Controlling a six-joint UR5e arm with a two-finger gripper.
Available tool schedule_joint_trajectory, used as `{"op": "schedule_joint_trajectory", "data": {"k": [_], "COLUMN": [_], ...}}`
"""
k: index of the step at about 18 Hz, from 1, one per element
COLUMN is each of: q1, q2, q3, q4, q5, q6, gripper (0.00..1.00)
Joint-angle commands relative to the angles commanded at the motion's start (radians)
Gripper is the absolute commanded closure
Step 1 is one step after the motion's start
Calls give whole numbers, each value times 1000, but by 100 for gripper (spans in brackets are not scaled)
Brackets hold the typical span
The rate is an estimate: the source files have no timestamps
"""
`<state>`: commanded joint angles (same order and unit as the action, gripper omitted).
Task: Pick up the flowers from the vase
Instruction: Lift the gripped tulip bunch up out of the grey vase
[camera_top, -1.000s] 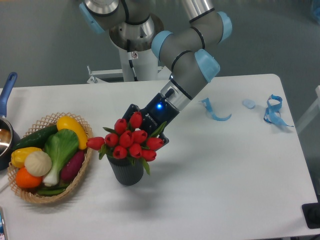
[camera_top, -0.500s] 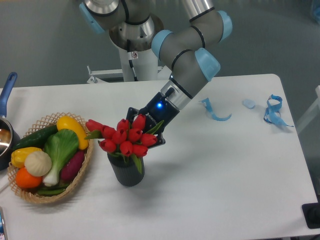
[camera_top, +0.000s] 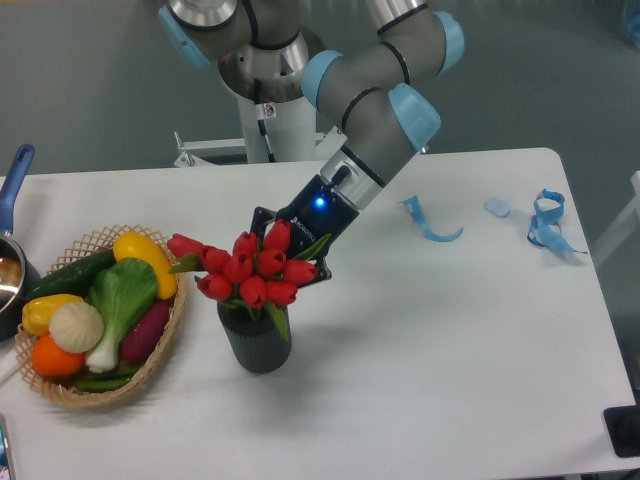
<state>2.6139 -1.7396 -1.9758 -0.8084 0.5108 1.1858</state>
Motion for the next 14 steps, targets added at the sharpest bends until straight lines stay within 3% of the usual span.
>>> {"op": "schedule_joint_trajectory", "data": {"k": [14], "q1": [34], "q2": [54], "q3": [9], "q4": [3], "q5": [-17], "q6": [-77], "gripper": [82]}}
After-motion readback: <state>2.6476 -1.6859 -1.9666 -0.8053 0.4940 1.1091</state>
